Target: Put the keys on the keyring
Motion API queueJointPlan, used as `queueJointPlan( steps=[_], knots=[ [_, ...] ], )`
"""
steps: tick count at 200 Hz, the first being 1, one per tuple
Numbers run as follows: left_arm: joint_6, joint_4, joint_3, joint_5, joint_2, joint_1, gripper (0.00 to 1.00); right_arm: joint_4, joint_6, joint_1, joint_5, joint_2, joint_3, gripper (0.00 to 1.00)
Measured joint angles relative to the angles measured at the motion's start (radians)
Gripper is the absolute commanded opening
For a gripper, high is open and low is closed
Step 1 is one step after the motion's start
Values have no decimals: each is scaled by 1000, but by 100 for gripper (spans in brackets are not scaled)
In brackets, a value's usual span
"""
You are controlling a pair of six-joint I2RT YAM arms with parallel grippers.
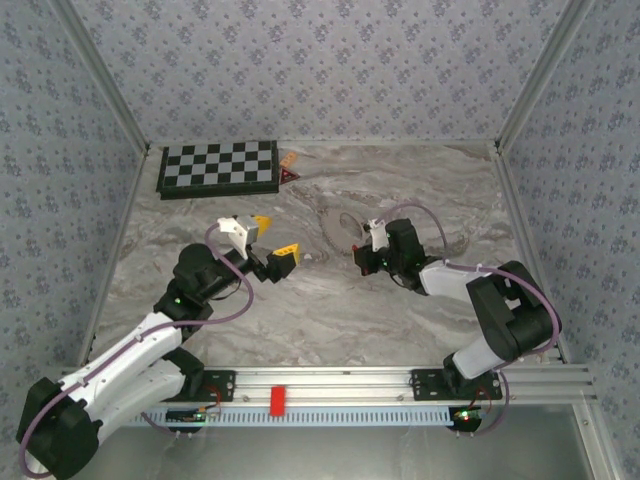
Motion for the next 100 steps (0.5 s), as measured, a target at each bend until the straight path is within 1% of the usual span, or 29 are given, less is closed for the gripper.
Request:
queueJointPlan(
  steps=[57, 100],
  knots=[
    [-1, 2, 0, 0, 5, 0, 100, -130, 48, 0, -3, 0, 0, 0],
    [-1, 2, 0, 0, 5, 0, 100, -237, 60, 0, -29, 0, 8, 1]
  ],
)
